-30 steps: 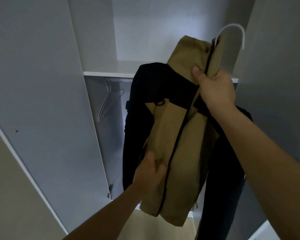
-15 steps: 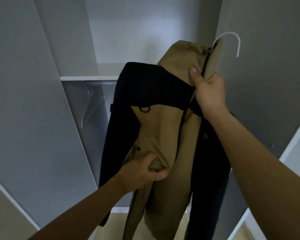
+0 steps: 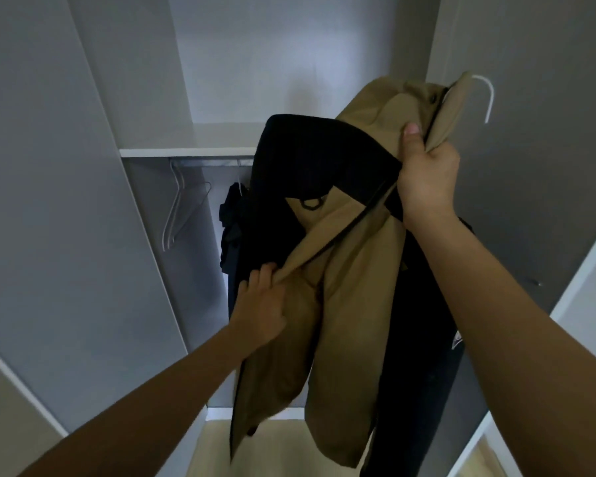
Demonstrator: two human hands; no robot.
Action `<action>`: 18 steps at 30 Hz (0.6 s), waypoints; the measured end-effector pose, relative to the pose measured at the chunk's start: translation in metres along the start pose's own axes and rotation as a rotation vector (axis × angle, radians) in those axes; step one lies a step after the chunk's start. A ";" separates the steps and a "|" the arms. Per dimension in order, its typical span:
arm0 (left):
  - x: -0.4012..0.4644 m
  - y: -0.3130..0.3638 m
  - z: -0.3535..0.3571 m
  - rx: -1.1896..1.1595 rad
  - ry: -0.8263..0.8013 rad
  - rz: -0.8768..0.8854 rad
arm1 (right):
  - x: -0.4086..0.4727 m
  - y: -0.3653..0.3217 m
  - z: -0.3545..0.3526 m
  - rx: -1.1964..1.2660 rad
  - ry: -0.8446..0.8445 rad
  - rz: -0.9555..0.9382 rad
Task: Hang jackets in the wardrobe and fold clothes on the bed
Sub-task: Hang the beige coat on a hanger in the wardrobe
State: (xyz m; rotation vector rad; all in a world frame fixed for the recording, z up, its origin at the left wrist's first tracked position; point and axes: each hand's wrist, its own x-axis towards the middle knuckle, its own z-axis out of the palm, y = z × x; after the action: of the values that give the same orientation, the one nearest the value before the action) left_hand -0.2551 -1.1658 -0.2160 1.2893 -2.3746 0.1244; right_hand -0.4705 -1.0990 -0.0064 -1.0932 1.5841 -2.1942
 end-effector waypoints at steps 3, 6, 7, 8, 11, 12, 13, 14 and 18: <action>0.018 0.025 0.012 -0.328 -0.288 -0.249 | -0.006 0.000 0.007 0.060 -0.006 0.043; 0.019 0.047 0.031 -0.452 -0.350 -0.256 | -0.008 -0.001 0.008 0.137 -0.019 0.071; 0.019 0.050 0.033 -0.440 -0.375 -0.265 | -0.009 -0.001 0.006 0.159 -0.017 0.073; 0.019 0.052 0.033 -0.444 -0.387 -0.277 | -0.009 0.000 0.005 0.178 -0.012 0.071; 0.021 0.059 0.023 -0.663 -0.187 -0.393 | -0.009 0.000 -0.001 0.250 0.000 0.094; 0.024 0.060 0.016 -0.744 -0.125 -0.424 | -0.008 -0.001 -0.004 0.274 0.007 0.114; 0.029 0.059 0.010 -0.779 -0.128 -0.423 | -0.007 -0.002 -0.006 0.290 0.011 0.137; 0.032 0.057 0.004 -0.781 -0.184 -0.384 | -0.006 -0.002 -0.008 0.301 0.009 0.153; 0.039 0.056 -0.011 -0.932 -0.420 -0.235 | -0.004 -0.005 -0.013 0.302 -0.026 0.129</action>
State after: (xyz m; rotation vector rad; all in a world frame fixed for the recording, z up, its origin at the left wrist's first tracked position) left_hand -0.3162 -1.1616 -0.1825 1.1340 -2.0741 -1.2667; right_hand -0.4751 -1.0849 -0.0058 -0.9002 1.2228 -2.2287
